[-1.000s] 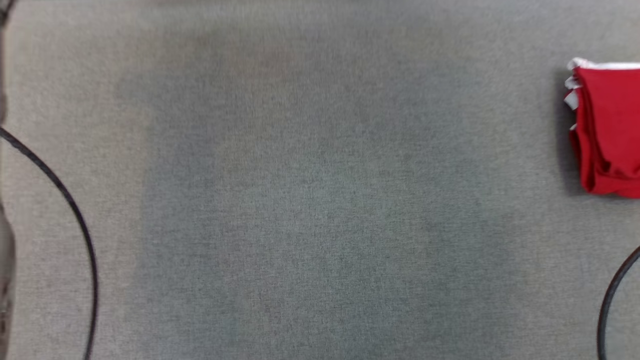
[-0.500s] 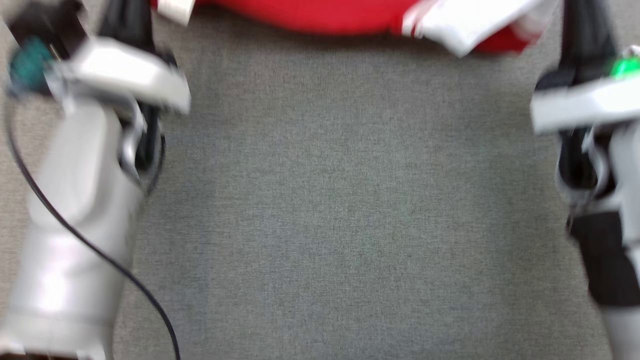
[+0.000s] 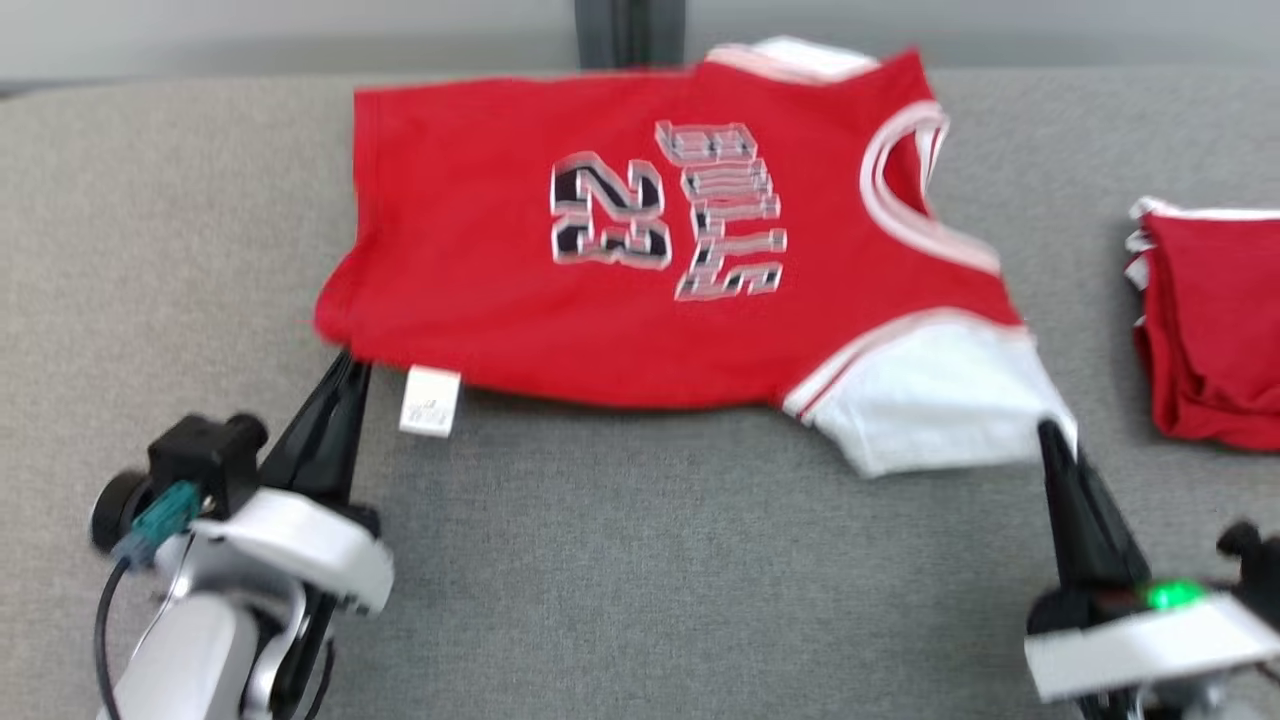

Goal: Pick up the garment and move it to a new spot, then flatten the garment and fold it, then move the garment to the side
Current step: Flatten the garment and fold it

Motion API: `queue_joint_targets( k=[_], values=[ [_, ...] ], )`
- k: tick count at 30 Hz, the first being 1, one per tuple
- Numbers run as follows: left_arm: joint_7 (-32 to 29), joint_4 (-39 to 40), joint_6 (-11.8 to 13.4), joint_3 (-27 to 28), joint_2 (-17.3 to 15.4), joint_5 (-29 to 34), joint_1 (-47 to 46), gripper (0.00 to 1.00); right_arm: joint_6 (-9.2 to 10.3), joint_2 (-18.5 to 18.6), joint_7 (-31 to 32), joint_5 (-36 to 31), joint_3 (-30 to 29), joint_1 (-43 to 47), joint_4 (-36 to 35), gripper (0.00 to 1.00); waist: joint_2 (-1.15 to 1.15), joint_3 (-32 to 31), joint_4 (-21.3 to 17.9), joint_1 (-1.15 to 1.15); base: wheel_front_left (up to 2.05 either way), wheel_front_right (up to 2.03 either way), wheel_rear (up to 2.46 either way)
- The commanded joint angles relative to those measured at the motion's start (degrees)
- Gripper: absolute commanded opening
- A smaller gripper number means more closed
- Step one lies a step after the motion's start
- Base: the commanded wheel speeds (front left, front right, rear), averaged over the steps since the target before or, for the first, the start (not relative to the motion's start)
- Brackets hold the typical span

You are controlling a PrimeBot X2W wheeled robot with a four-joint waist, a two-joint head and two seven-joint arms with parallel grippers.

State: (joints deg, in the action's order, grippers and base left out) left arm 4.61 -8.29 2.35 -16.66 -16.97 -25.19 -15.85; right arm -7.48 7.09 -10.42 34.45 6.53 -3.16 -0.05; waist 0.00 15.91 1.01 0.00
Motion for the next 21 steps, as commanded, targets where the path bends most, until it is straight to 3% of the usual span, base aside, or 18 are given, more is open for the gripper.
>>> queue_joint_targets(
  k=[1,10,17,21],
  values=[
    [-1.89,2.69,0.99,0.57,-1.46,-0.10,2.29,0.00,-0.03,-0.73,1.70,-0.78,-0.97,2.88,-2.42,0.00,0.00,-2.39,-0.84,0.00,0.00,0.00,0.00],
    [-13.09,17.81,6.04,0.86,-7.86,-0.20,18.61,0.00,-0.03,-3.87,10.99,-3.41,-4.91,18.93,-14.46,0.00,0.00,-4.98,-3.19,0.00,0.00,0.00,0.00],
    [-18.34,25.16,11.15,2.72,-9.59,-1.67,29.59,0.00,-0.03,-4.02,14.73,-2.97,-4.76,26.26,-18.46,0.00,0.00,-7.71,-5.59,0.00,0.00,0.00,0.00],
    [-20.02,28.86,12.72,3.94,-10.73,-2.11,32.95,0.00,-0.03,-4.07,15.72,-2.96,-4.73,27.59,-20.17,0.00,0.00,-8.74,-5.99,0.00,0.00,0.00,0.00]
  ],
)
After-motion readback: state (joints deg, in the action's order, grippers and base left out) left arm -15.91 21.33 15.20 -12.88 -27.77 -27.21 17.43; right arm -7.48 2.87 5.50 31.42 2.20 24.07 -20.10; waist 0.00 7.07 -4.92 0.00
